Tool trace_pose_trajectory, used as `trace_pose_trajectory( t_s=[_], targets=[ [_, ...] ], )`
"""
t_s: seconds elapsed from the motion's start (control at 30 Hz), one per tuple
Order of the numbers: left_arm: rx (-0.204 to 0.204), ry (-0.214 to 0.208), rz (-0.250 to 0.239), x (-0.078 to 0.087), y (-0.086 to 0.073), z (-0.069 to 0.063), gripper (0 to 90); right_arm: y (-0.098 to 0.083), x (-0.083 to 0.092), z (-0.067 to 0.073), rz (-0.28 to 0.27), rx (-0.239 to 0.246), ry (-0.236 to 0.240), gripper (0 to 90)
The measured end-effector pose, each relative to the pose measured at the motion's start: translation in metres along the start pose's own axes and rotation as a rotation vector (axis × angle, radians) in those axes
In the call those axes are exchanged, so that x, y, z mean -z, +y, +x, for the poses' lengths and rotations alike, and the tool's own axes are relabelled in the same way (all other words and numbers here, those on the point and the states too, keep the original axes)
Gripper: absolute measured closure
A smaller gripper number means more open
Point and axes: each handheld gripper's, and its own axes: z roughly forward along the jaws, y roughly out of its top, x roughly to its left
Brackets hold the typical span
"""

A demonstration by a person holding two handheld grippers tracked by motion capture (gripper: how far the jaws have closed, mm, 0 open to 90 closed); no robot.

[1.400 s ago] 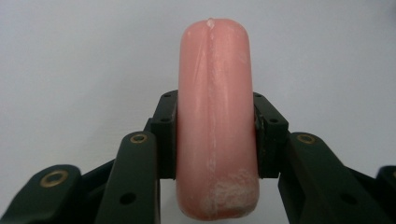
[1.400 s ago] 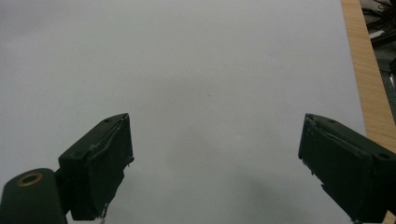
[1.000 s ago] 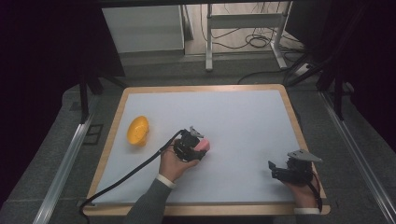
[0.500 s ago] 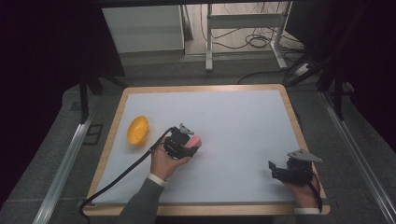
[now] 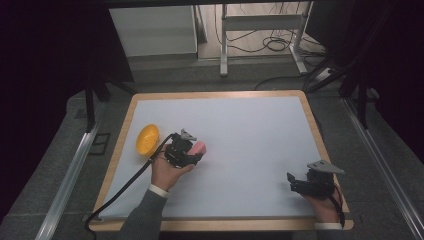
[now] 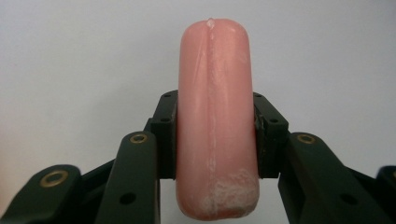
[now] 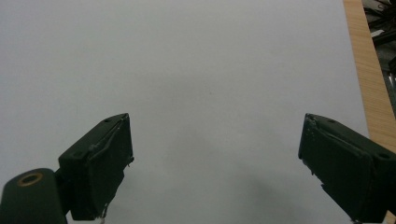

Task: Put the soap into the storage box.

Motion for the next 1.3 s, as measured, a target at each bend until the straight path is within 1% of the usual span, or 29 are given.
trace_pose_trajectory(
  t_s=[0.2, 0.33, 0.5, 0.57, 0.7, 0.97, 1.17, 1.3],
  targets=[
    [0.012, 0.012, -0.001, 0.005, -0.002, 0.008, 60.4, 0.0, 0.0, 0.0, 0.004, -0.002, -0.001, 9.5],
    [0.028, 0.015, -0.012, 0.008, -0.004, 0.014, 60.3, 0.0, 0.0, 0.0, 0.003, -0.006, -0.003, 9.5],
    [0.039, 0.034, -0.01, 0.014, -0.008, 0.025, 60.3, 0.0, 0.001, -0.001, -0.002, -0.006, -0.008, 9.5],
    [0.053, 0.039, -0.012, 0.016, -0.011, 0.029, 60.3, 0.0, 0.001, -0.001, -0.003, -0.007, -0.008, 9.5],
    [0.065, 0.05, -0.017, 0.021, -0.015, 0.036, 60.4, 0.001, 0.002, -0.001, -0.006, -0.006, -0.006, 9.5],
    [0.088, 0.061, -0.03, 0.027, -0.017, 0.045, 60.3, 0.0, 0.004, -0.004, -0.009, -0.014, -0.012, 9.5],
    [0.094, 0.083, -0.036, 0.033, -0.018, 0.052, 60.4, 0.0, 0.003, -0.004, -0.009, -0.009, -0.009, 9.5],
    [0.101, 0.081, -0.038, 0.033, -0.019, 0.054, 60.3, 0.0, 0.003, -0.003, -0.007, -0.009, -0.01, 9.6]
  ],
)
